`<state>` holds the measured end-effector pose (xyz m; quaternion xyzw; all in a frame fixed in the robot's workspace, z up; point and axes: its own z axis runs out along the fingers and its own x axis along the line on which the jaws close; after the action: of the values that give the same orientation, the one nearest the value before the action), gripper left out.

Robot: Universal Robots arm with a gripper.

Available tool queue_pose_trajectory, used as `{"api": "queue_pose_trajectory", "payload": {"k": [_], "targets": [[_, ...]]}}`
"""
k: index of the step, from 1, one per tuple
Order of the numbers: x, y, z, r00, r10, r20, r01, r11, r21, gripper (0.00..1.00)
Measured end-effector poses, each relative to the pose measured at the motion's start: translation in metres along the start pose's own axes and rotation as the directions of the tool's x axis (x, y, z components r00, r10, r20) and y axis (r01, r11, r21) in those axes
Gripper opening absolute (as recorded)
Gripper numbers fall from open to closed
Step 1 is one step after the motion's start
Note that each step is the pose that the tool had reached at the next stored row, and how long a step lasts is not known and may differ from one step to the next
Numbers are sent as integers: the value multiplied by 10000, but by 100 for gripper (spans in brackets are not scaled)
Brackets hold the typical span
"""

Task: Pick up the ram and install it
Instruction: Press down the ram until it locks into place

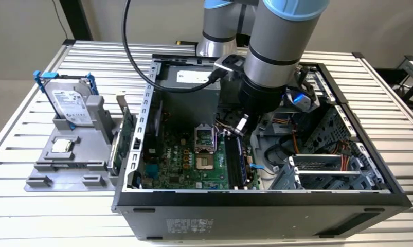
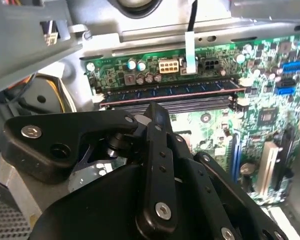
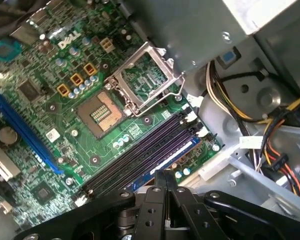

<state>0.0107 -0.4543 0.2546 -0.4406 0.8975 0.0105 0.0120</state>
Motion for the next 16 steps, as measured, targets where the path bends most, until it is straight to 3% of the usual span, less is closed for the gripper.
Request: {"api": "queue_pose_trajectory", "payload": {"k": [4, 9, 13, 16], "targets": [[0, 0, 0, 9973, -729, -5, 729, 9973, -23, 0], [0, 0, 1, 9869, -1612, -9, 1612, 9869, -52, 0], [0, 0, 2, 9731, -2305, -13, 2305, 9730, -77, 0], [0, 0, 2, 9588, -2842, -13, 2842, 9587, -95, 0]]}}
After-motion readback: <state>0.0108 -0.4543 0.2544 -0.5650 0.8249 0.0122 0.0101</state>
